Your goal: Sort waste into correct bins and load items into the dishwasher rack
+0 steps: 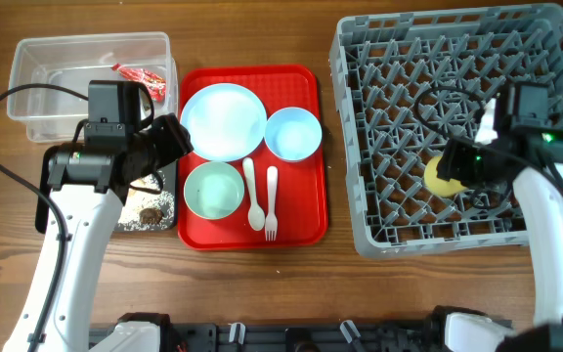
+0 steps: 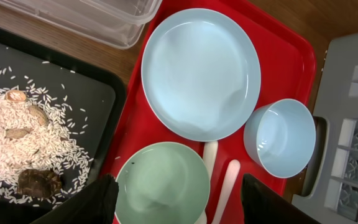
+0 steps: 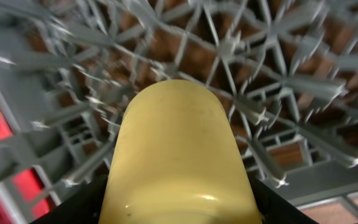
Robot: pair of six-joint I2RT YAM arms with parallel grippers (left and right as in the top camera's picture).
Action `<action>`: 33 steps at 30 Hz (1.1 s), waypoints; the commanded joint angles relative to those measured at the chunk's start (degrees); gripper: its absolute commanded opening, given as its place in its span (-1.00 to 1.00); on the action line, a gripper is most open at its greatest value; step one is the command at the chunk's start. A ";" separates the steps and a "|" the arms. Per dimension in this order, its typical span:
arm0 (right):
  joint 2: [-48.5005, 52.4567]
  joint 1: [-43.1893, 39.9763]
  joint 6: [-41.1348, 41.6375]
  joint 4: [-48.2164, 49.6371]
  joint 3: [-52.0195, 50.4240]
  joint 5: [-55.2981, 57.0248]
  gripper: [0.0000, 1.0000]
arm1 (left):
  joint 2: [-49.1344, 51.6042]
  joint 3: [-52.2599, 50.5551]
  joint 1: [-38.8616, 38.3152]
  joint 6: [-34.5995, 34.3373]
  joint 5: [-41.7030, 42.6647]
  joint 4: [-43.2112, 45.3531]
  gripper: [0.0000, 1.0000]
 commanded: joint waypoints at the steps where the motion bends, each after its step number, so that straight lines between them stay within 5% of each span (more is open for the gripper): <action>1: 5.25 -0.20 1.88 -0.39 1.11 1.86 -0.91 | -0.72 0.15 0.33 0.87 -1.14 -0.15 0.31; 4: 9.53 -0.20 1.84 0.96 1.11 1.79 -0.84 | -0.72 0.15 0.33 0.87 -1.14 -0.15 0.31; 6: 10.51 -0.20 1.77 1.84 1.11 1.29 -0.04 | -0.72 0.15 0.33 0.87 -1.14 -0.15 0.31; 7: 10.51 -0.20 1.70 2.16 1.11 -0.15 0.62 | -0.72 0.15 0.31 0.87 -1.11 -0.17 0.31; 8: 10.01 -0.20 1.57 2.21 1.31 -1.68 0.97 | -0.72 0.15 0.33 0.87 -0.92 -0.20 0.31; 14: 5.66 0.28 -1.44 2.21 8.28 -4.72 1.00 | -0.72 0.15 0.33 0.90 -0.94 -0.59 0.65; 19: 1.53 6.84 -7.52 16.87 10.95 -23.37 0.84 | -0.59 0.15 0.33 0.87 -0.94 -0.57 0.70; 26: 9.94 27.52 -2.54 22.95 10.91 -10.08 0.78 | -0.50 0.15 0.33 0.90 -0.94 -0.59 0.76; 33: 22.23 35.69 7.89 26.82 10.91 -0.70 0.68 | -0.50 0.15 0.33 0.90 -2.21 -0.81 0.77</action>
